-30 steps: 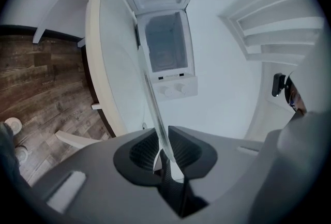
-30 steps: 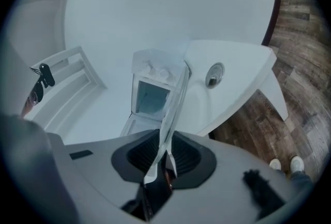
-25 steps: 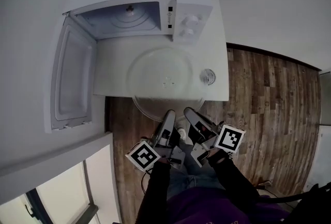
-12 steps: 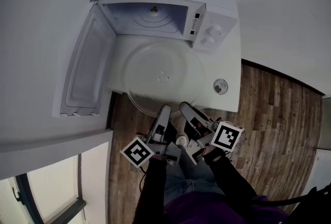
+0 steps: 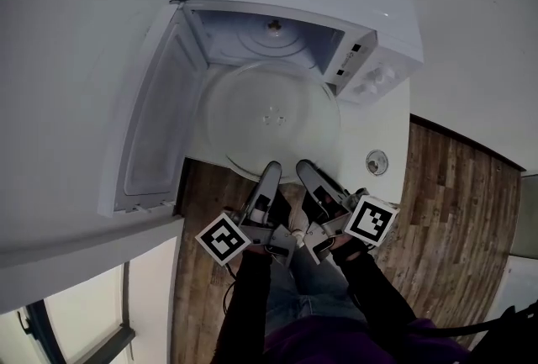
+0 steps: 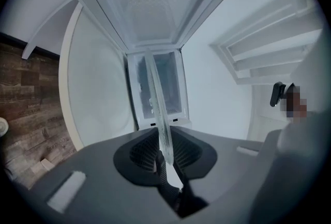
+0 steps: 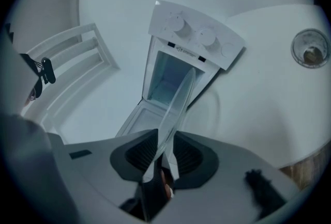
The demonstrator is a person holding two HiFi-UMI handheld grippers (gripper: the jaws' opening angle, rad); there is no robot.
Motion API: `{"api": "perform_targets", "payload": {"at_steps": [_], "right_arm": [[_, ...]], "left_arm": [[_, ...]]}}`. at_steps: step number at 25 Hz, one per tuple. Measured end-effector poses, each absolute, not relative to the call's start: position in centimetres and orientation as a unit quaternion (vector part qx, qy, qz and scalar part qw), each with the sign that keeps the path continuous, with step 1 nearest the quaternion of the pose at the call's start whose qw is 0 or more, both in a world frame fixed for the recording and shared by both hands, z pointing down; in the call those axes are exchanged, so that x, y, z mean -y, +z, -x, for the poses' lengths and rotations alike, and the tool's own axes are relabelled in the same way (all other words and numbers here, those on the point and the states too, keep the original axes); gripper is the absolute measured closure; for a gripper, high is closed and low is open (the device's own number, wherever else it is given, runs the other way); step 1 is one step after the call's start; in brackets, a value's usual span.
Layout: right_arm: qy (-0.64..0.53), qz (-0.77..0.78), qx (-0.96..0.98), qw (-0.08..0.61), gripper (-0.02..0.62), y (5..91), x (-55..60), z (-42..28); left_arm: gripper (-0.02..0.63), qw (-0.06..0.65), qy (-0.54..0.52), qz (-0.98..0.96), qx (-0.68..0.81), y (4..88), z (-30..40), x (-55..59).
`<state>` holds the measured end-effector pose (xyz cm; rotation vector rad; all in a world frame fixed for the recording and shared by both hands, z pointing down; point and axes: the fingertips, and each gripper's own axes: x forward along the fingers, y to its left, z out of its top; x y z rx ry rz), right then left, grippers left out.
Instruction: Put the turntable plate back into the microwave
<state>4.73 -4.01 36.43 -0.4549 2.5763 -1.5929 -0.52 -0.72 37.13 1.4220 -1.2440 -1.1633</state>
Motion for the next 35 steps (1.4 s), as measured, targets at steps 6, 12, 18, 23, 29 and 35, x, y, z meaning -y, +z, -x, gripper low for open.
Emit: {"api": "perform_targets", "payload": {"at_steps": [6,12,18,23,29,35], "right_arm": [[-0.513,0.171,-0.841,0.031,0.493,37.5,6.2,-2.8],[-0.499,0.189,-0.845,0.026,0.486,37.8,8.4,-0.5],[-0.458,0.203,-0.865,0.029,0.469,37.3,10.8,1.2],[-0.423,0.209,-0.882,0.004,0.459,36.9,12.0,2.0],[-0.374,0.213,-0.903,-0.018,0.441,36.6,12.5,2.5],[-0.349,0.224,-0.909,-0.030,0.426,36.6,12.9,2.7]], "left_arm": [[0.541,0.458,-0.483,-0.570,0.482,38.0,2.7,3.1],[0.541,0.456,-0.499,-0.570,0.467,38.3,5.2,5.4],[0.541,0.442,-0.504,-0.587,0.453,37.7,6.8,8.3],[0.540,0.443,-0.520,-0.585,0.437,37.9,7.5,9.5],[0.537,0.435,-0.526,-0.593,0.427,37.8,7.9,10.2],[0.535,0.432,-0.518,-0.598,0.433,38.5,8.3,10.7]]}}
